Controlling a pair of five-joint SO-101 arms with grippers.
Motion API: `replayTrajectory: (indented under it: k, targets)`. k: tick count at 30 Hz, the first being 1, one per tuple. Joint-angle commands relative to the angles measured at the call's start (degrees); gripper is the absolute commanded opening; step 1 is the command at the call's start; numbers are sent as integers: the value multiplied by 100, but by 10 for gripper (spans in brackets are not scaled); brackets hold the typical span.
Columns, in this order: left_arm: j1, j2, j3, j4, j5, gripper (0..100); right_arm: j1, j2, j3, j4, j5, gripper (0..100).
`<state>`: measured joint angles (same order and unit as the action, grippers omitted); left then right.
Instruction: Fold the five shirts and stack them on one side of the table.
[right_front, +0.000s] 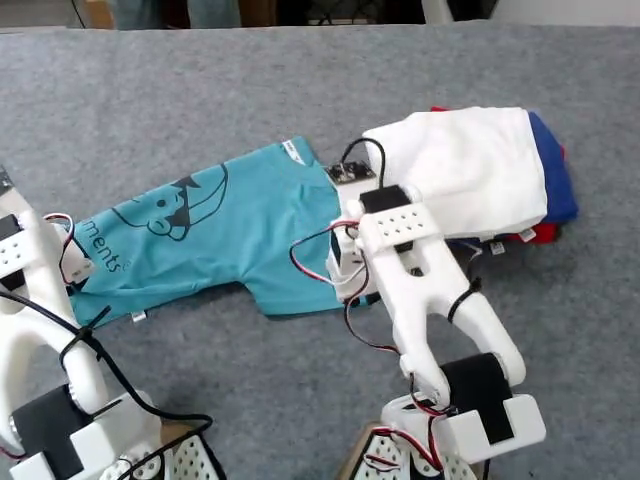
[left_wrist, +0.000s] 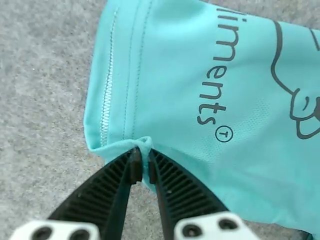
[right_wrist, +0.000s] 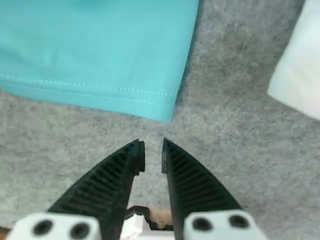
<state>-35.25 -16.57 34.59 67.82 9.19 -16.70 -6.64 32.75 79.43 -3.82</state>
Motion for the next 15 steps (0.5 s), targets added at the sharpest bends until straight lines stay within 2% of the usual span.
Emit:
replayTrajectory:
  k: [1, 12, 15]
  targets:
    - [-40, -105, -268, -9, 0, 30, 53, -171, 119, -387, -167, 75]
    - [-40, -105, -224, -9, 0, 30, 62, -171, 119, -712, -202, 76]
    - [-40, -105, -224, -9, -9, 30, 62, -171, 119, -756, -202, 113]
